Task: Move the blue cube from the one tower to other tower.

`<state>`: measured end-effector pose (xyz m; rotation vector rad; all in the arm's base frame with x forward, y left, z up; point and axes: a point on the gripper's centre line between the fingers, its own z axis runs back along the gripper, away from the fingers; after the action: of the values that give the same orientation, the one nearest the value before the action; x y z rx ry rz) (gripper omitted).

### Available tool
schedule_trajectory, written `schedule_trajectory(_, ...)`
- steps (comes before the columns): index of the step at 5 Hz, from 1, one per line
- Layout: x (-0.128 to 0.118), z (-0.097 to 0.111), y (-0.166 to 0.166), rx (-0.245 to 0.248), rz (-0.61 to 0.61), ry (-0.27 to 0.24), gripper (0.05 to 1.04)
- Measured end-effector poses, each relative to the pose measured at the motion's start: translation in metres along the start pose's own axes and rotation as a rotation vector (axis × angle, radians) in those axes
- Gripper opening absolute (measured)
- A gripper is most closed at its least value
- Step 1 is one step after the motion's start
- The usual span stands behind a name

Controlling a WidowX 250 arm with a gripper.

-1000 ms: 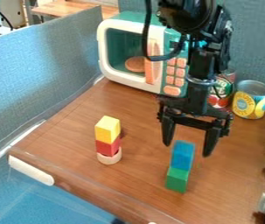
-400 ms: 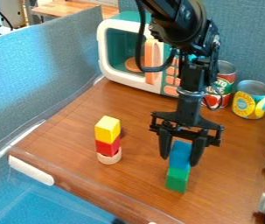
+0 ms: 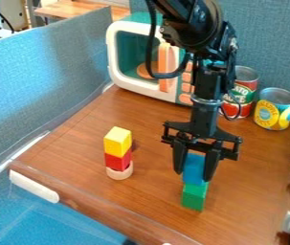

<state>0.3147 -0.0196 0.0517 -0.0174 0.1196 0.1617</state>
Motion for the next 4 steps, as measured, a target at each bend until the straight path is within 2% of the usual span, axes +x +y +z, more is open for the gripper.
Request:
schedule_trajectory(1, -0.004, 0.023, 0.003, 0.010, -0.040, -0.045, 0.569)
schedule_trajectory(2, -0.012, 0.064, 0.012, 0.020, -0.173, -0.134, 0.569)
schedule_trajectory(3, -0.027, 0.084, 0.033, 0.059, -0.203, -0.118, 0.569)
schedule_trajectory(4, -0.036, 0.088, 0.062, 0.068, -0.176, -0.069, 0.569)
